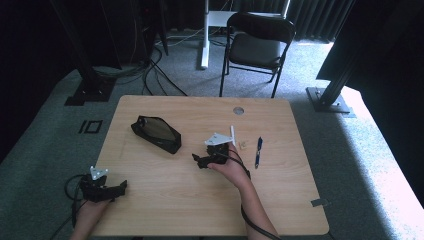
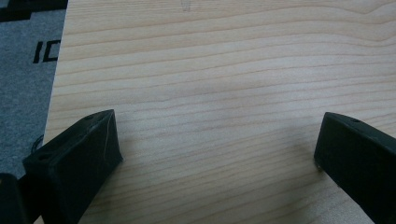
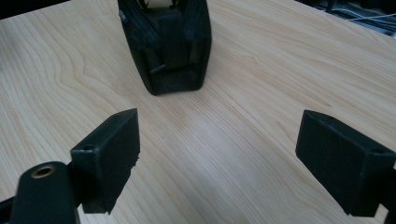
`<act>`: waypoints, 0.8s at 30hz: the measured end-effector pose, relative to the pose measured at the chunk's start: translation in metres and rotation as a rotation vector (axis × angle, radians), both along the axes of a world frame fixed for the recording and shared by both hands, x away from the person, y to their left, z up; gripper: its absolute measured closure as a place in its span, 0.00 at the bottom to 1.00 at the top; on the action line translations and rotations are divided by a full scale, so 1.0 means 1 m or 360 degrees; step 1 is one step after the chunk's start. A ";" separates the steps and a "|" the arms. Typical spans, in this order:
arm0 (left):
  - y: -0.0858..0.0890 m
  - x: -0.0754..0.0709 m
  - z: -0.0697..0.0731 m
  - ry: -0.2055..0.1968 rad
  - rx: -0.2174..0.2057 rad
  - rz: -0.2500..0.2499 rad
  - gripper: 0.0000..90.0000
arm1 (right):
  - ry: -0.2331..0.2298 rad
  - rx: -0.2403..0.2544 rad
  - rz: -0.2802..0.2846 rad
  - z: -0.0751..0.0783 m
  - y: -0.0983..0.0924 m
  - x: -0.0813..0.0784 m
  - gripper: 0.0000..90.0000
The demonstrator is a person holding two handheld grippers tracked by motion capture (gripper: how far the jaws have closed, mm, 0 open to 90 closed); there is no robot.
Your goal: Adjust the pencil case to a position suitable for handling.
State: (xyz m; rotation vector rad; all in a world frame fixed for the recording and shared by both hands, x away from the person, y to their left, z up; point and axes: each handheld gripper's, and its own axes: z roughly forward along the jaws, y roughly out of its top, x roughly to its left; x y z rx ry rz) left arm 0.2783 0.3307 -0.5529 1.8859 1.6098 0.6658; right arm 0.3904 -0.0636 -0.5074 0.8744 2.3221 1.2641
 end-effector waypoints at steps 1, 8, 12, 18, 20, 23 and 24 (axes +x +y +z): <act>0.000 0.000 0.000 0.0000 0.0000 0.0000 0.01 | -0.0006 -0.0004 0.0009 0.000 0.002 0.001 0.15; 0.000 0.000 0.000 0.0000 0.0000 0.0000 0.01 | 0.0003 -0.0008 0.0045 0.000 0.015 0.007 0.17; 0.000 0.000 0.000 0.0000 0.0000 0.0000 0.01 | -0.0008 -0.0010 0.0058 0.001 0.022 0.010 0.18; 0.000 0.000 0.000 0.0000 0.0000 0.0000 0.01 | -0.0010 -0.0003 0.0077 -0.001 0.032 0.016 0.22; 0.000 0.000 0.000 0.0000 0.0000 0.0000 0.01 | 0.0002 0.0018 0.0077 -0.001 0.035 0.017 0.23; 0.000 0.000 0.000 0.0001 0.0001 0.0000 0.01 | 0.0002 0.0003 0.0091 0.000 0.040 0.020 0.26; 0.000 0.000 0.000 0.0001 0.0000 0.0000 0.01 | -0.0004 0.0002 0.0107 0.000 0.042 0.020 0.26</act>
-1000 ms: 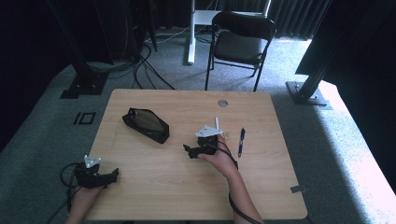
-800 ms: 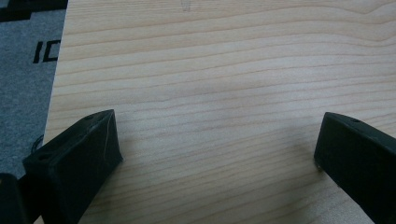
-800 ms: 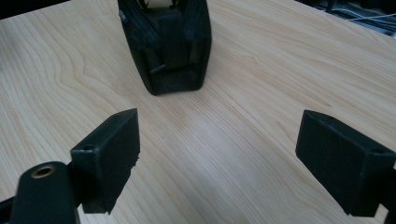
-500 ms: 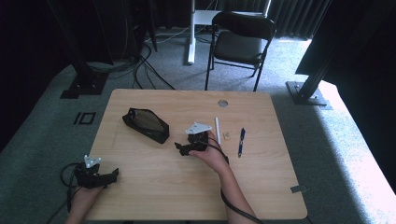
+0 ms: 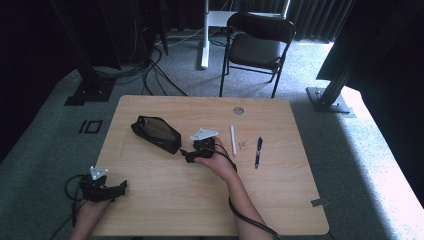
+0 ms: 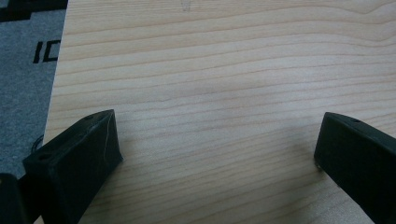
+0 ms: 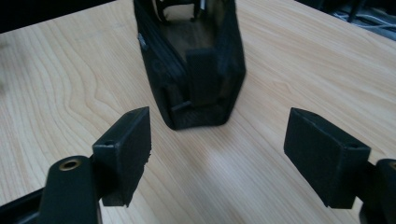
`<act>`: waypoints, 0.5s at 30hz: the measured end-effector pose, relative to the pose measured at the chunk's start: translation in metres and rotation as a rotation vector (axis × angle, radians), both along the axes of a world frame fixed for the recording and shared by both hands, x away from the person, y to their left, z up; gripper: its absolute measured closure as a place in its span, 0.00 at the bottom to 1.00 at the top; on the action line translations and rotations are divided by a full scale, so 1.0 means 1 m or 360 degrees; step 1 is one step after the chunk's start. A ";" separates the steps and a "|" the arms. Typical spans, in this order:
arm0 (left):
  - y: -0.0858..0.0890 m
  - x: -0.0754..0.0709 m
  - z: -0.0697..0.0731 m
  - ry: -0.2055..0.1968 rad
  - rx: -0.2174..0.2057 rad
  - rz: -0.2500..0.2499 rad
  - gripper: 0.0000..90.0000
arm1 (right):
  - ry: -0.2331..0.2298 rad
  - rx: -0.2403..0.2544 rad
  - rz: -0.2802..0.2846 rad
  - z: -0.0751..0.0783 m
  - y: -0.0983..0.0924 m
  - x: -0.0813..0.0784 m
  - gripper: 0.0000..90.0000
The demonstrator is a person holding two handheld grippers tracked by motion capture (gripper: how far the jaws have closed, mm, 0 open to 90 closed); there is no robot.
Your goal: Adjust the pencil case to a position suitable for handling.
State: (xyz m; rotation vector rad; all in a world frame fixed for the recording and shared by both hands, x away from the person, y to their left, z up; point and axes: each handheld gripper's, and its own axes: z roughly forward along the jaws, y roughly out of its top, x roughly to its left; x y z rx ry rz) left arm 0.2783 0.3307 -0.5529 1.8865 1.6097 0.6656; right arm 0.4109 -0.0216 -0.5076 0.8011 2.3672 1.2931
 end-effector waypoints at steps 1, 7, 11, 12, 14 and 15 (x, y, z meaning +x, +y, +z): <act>0.000 0.000 0.000 0.0000 0.0000 0.0000 0.01 | -0.0008 0.0000 0.0003 0.000 0.002 0.000 0.28; 0.000 0.000 0.000 0.0000 0.0001 0.0000 0.01 | -0.0012 -0.0022 0.0064 0.004 0.017 0.004 0.36; 0.000 0.000 0.000 0.0000 0.0001 0.0000 0.01 | 0.0000 -0.0015 0.0096 0.006 0.025 0.007 0.45; 0.000 0.000 0.000 0.0000 0.0000 0.0000 0.01 | -0.0006 -0.0032 0.0104 0.006 0.028 0.008 0.45; 0.000 0.000 0.000 0.0000 0.0000 0.0000 0.01 | -0.0017 -0.0048 0.0097 0.005 0.030 0.008 0.46; 0.000 0.000 0.000 0.0000 0.0000 0.0000 0.01 | -0.0006 -0.0051 0.0077 0.004 0.031 0.010 0.46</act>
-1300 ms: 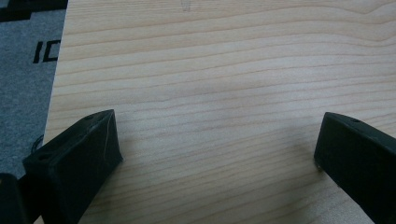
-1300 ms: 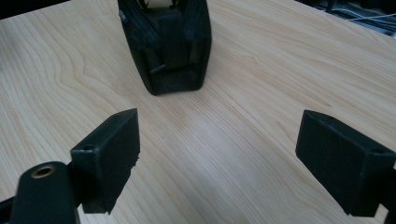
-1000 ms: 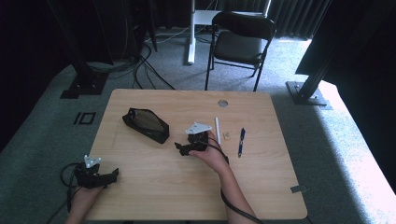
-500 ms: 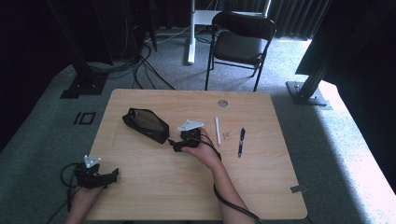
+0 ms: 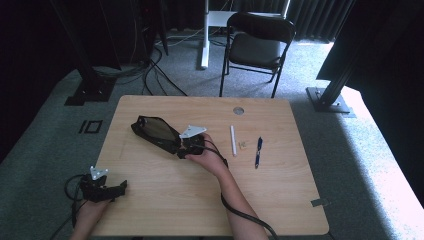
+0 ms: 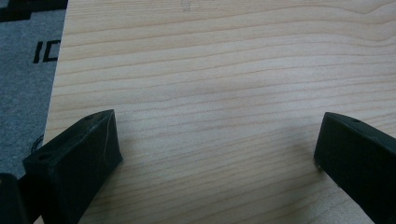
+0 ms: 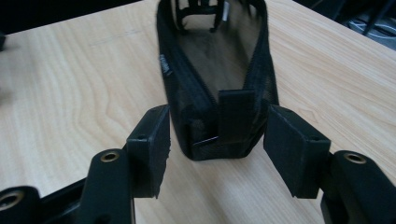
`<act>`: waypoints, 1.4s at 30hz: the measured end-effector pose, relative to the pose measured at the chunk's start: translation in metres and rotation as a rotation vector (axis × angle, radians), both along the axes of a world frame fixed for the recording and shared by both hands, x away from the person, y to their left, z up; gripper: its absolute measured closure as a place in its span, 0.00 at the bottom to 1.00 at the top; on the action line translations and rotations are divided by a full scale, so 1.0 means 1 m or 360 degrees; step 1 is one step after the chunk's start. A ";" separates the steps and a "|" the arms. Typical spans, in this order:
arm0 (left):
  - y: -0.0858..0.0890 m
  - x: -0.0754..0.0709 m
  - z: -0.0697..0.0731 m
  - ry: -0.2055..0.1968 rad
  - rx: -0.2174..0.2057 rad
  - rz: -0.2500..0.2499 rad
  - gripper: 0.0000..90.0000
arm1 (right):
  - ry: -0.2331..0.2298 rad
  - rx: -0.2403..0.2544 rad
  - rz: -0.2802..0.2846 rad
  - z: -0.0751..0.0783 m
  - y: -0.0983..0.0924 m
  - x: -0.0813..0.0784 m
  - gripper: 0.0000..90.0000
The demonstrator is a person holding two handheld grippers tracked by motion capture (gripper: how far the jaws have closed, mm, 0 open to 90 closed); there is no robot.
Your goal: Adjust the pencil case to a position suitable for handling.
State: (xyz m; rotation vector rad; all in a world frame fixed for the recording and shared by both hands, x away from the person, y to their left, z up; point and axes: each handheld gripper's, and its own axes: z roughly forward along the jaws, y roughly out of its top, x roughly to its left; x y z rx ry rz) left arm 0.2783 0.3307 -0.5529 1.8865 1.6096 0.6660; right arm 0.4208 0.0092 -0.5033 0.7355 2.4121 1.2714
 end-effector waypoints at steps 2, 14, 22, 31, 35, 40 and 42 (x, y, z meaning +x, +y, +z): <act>0.000 0.000 0.000 0.0000 0.0000 0.0000 0.01 | -0.0001 -0.0014 -0.0019 -0.001 0.001 0.003 0.47; 0.000 0.000 0.000 0.0000 0.0000 0.0000 0.01 | 0.0029 -0.0041 -0.0077 0.005 0.012 0.010 0.72; 0.000 0.000 0.000 0.0000 0.0000 0.0001 0.01 | 0.0087 -0.0054 -0.0100 0.005 0.007 0.009 0.81; 0.000 0.000 0.000 0.0000 0.0000 0.0001 0.01 | 0.0141 -0.0025 -0.0075 0.005 0.003 0.002 0.81; 0.000 0.000 0.000 0.0001 0.0000 0.0000 0.01 | 0.0186 -0.0005 -0.0106 0.002 -0.003 0.001 0.81; 0.000 0.000 0.000 0.0000 0.0000 0.0001 0.01 | 0.0191 -0.0007 -0.0108 0.003 -0.008 -0.002 0.81; 0.000 0.000 0.000 0.0000 0.0000 0.0001 0.01 | 0.0185 -0.0015 -0.0112 0.004 -0.012 -0.005 0.81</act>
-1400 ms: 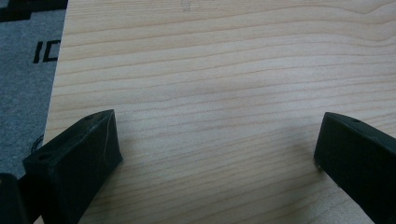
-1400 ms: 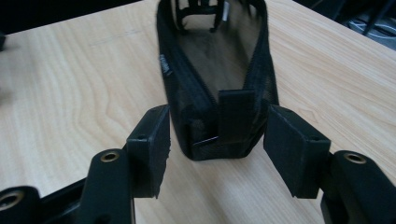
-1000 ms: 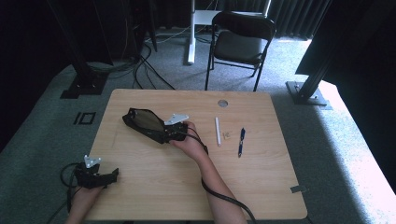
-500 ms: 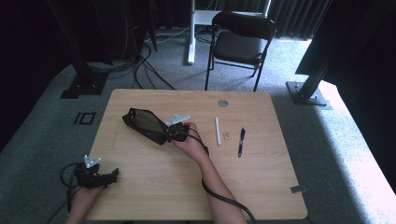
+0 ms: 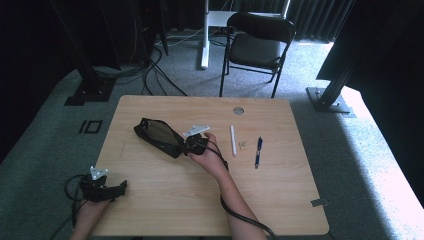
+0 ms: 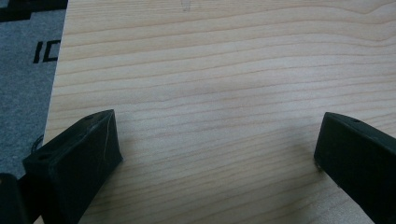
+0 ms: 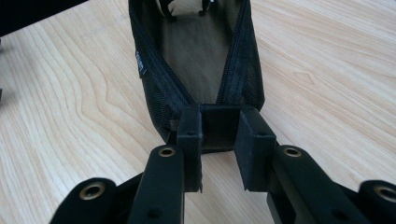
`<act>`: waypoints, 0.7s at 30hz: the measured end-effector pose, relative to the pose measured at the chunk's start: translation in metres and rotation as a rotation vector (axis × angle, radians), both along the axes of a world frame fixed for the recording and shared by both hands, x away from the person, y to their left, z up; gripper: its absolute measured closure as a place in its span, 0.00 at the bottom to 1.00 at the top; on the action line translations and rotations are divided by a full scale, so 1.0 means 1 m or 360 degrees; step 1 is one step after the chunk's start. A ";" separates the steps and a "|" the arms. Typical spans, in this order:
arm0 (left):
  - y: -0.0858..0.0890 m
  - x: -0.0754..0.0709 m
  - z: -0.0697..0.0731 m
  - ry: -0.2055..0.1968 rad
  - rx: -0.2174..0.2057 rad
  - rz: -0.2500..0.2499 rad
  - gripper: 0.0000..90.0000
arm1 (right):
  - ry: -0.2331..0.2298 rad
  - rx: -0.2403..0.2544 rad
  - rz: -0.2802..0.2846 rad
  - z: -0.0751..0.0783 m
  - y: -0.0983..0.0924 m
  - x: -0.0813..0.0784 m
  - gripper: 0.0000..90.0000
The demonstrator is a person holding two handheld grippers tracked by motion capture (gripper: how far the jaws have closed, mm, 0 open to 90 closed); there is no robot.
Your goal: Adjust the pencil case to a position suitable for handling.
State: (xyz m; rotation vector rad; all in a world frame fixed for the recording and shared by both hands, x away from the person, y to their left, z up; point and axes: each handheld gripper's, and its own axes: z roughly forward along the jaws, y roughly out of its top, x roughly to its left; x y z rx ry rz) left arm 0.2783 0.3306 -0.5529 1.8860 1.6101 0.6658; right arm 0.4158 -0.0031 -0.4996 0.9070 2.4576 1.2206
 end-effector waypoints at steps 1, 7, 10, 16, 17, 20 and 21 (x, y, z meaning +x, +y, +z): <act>0.000 0.000 0.000 0.0000 0.0000 0.0000 0.01 | 0.0009 0.0005 -0.0008 0.000 -0.002 -0.001 0.82; 0.000 0.000 0.000 0.0000 0.0000 0.0000 0.01 | -0.0008 -0.0014 -0.0009 0.003 -0.012 -0.009 0.82; 0.000 0.000 0.000 0.0000 0.0000 0.0000 0.01 | 0.0004 0.0004 -0.0031 0.001 -0.018 -0.013 0.81; 0.000 0.000 0.000 0.0000 -0.0001 0.0000 0.01 | 0.0019 0.0020 -0.0036 0.000 -0.029 -0.020 0.81; 0.000 0.000 0.000 0.0000 0.0000 0.0000 0.01 | 0.0025 0.0031 -0.0049 0.000 -0.031 -0.022 0.81; 0.000 0.000 0.000 0.0000 0.0000 0.0000 0.01 | 0.0019 0.0038 -0.0070 -0.001 -0.039 -0.026 0.81; 0.000 0.000 0.000 0.0000 0.0000 -0.0001 0.01 | 0.0019 0.0050 -0.0078 -0.001 -0.042 -0.028 0.81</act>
